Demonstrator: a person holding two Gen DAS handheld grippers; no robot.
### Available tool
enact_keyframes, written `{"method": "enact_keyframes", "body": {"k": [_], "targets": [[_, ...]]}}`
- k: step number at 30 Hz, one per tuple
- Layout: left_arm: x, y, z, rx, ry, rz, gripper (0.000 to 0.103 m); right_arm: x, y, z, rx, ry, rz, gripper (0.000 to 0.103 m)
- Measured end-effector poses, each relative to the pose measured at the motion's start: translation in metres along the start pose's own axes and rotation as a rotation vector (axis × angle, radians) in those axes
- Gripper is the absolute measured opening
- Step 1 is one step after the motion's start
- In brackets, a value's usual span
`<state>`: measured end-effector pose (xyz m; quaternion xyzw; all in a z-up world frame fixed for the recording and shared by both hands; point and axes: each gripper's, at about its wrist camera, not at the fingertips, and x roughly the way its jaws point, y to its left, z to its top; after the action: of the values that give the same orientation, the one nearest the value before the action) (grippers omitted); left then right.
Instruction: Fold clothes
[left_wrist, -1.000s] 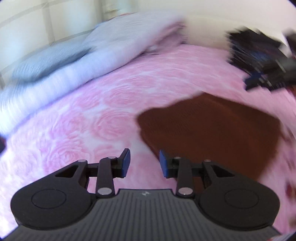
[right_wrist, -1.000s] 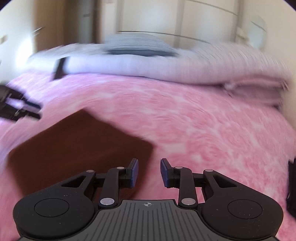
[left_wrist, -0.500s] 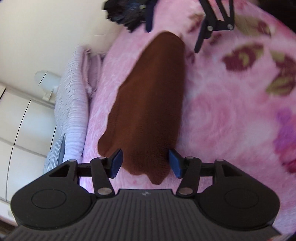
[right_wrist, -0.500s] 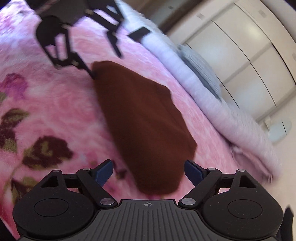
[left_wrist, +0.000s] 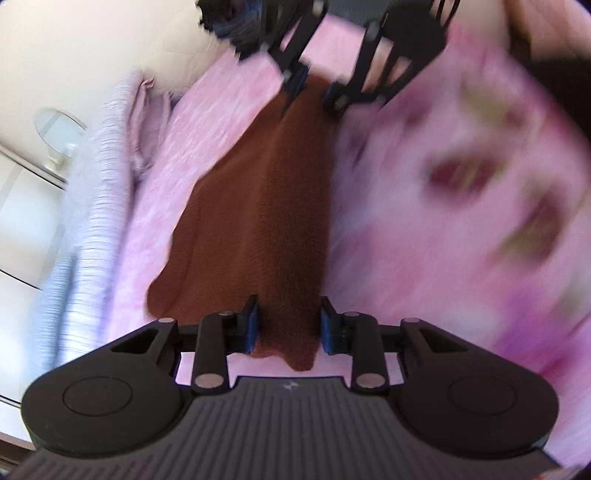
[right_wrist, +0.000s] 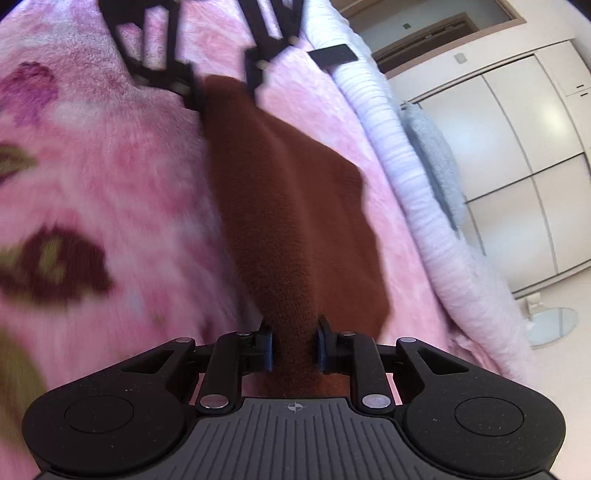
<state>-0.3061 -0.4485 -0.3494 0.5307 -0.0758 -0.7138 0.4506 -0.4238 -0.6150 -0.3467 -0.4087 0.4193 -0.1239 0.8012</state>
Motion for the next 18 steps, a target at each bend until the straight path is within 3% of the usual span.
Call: {"method": "enact_keyframes", "body": {"k": [5,8,11,13,15,18], "targets": [[-0.020,-0.030,0.065,-0.131,-0.109,-0.101,0.028,-0.025,-0.012,-0.044,-0.040,0.086,-0.012,0.021],[-0.007,-0.055,0.095,-0.169,-0.081,-0.118,0.031,-0.026,-0.009,-0.063,-0.049,0.146,-0.002,0.021],[-0.008,-0.065,0.095,-0.167,-0.067,-0.091,0.033,-0.042,-0.001,-0.073,-0.060,0.166,-0.027,0.022],[-0.024,-0.063,0.083,-0.197,-0.084,-0.093,0.035,-0.053,0.002,-0.073,-0.038,0.174,-0.071,0.039],[-0.039,-0.054,0.068,-0.244,-0.083,-0.097,0.040,-0.064,0.001,-0.069,0.030,0.172,-0.114,0.073],[-0.055,-0.046,0.046,-0.287,-0.033,-0.031,0.040,-0.083,-0.008,-0.053,0.174,0.120,-0.140,0.076]]}}
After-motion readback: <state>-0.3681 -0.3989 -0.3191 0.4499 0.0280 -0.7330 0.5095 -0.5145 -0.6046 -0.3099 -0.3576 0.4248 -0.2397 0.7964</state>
